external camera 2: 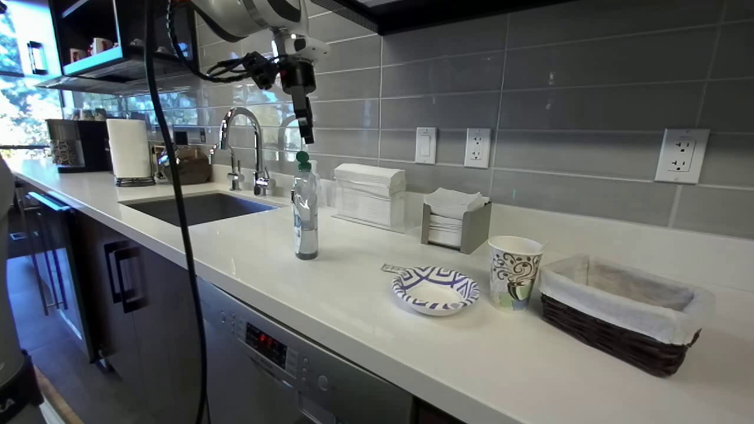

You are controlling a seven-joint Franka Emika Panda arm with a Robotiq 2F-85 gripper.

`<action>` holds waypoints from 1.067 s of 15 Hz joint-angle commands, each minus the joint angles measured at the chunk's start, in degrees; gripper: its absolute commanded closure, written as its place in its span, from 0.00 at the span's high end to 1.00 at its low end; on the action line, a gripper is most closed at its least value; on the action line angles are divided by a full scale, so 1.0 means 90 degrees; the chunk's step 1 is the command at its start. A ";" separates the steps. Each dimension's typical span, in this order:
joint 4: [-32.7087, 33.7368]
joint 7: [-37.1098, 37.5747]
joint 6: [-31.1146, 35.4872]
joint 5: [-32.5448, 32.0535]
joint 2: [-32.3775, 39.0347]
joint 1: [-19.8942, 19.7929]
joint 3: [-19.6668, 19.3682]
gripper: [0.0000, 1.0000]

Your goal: Open the dishwashing liquid.

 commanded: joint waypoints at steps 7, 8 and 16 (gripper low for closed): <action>-0.0307 -0.1826 -0.0709 0.0319 -0.0804 -0.0033 0.0088 1.00; -0.0375 -0.2369 -0.0678 0.0409 -0.0955 -0.0062 0.0046 1.00; -0.0333 -0.3922 -0.0644 0.0541 -0.1341 -0.0368 -0.0012 1.00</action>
